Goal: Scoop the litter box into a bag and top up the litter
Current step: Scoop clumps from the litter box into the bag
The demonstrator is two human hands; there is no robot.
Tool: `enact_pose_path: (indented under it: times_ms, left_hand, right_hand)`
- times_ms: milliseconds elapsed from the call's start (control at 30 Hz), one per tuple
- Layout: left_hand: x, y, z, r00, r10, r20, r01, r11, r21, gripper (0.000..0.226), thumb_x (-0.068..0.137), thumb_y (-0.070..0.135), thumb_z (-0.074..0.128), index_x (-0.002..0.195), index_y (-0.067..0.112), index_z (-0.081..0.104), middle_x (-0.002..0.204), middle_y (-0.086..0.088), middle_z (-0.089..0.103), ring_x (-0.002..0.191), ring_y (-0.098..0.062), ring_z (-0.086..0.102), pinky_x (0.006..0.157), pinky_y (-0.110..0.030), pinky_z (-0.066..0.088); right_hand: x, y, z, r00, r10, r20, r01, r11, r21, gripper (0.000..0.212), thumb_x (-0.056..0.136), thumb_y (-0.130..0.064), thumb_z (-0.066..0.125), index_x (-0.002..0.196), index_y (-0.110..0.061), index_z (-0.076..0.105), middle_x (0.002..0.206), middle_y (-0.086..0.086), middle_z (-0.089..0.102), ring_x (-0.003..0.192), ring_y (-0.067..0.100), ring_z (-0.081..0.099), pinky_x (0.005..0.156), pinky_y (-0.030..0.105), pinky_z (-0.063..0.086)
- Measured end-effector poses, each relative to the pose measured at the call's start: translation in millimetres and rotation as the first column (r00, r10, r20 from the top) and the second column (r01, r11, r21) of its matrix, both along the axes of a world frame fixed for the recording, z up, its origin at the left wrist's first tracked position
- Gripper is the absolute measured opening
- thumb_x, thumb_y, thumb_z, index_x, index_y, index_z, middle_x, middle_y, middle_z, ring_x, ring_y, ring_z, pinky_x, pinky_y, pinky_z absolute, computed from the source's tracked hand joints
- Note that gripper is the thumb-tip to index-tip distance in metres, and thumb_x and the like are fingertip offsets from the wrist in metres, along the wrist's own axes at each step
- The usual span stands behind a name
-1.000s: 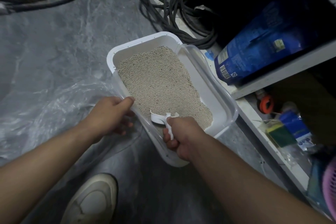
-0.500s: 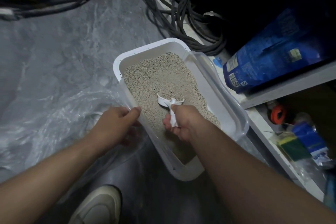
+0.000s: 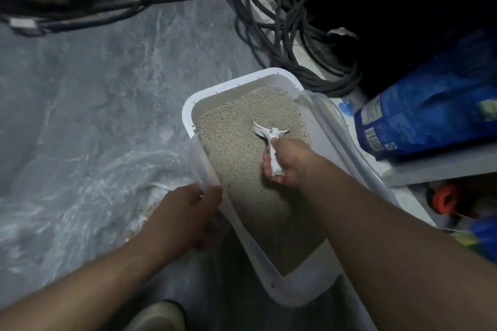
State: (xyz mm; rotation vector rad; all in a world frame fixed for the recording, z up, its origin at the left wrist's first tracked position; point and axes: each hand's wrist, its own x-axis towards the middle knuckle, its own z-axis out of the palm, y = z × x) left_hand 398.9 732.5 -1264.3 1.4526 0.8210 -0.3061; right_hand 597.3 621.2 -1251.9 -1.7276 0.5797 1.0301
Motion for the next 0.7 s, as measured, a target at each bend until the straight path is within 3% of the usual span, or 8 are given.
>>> enact_pose_path:
  times_ms: [100,200,367,533,700]
  left_hand:
    - [-1,-3,1,1.0,0.001,-0.004,-0.001,1.0,0.018,0.037,0.103,0.041,0.053,0.091,0.011,0.07,0.068,-0.009,0.073,0.05,-0.024,0.067,0.053,-0.037,0.051]
    - [0,-2,1,1.0,0.003,-0.001,-0.003,0.999,0.049,0.037,0.103,0.042,0.054,0.092,0.011,0.07,0.066,-0.009,0.073,0.05,-0.023,0.067,0.053,-0.04,0.054]
    - [3,-1,7,1.0,-0.01,-0.007,0.011,0.996,0.084,0.037,0.1,0.044,0.054,0.089,0.013,0.071,0.07,-0.01,0.074,0.059,-0.034,0.072,0.054,-0.048,0.061]
    - [4,0,9,0.999,-0.049,-0.016,0.05,0.994,0.102,0.037,0.1,0.043,0.056,0.091,0.011,0.072,0.073,-0.011,0.075,0.064,-0.032,0.074,0.055,-0.054,0.061]
    - [4,-1,13,0.997,-0.078,-0.013,0.079,0.989,0.124,0.041,0.102,0.044,0.051,0.091,0.011,0.072,0.072,-0.01,0.075,0.064,-0.034,0.074,0.057,-0.058,0.061]
  right_hand:
    - [-3,3,-15,0.998,-0.021,0.057,0.021,1.0,0.016,0.025,0.108,-0.024,0.042,0.113,-0.004,0.057,0.065,0.008,0.054,0.046,0.016,0.049,0.038,0.024,0.04]
    - [-11,6,-33,0.976,-0.032,0.217,0.036,0.999,-0.013,0.027,0.107,-0.027,0.042,0.107,-0.005,0.057,0.066,0.009,0.053,0.043,0.016,0.044,0.039,0.024,0.033]
    - [-28,-2,-58,0.889,0.108,0.445,-0.087,0.994,-0.067,0.028,0.106,-0.036,0.039,0.097,-0.014,0.055,0.069,0.01,0.057,0.042,0.016,0.045,0.04,0.027,0.037]
    - [-8,-15,-55,0.829,0.26,0.495,-0.219,0.966,-0.14,0.033,0.104,-0.037,0.045,0.087,-0.011,0.055,0.065,0.014,0.057,0.039,0.018,0.046,0.04,0.029,0.039]
    - [1,-21,-52,0.787,0.284,0.548,-0.265,0.957,-0.115,0.042,0.1,-0.043,0.053,0.088,-0.003,0.053,0.057,0.013,0.054,0.038,0.019,0.045,0.039,0.031,0.04]
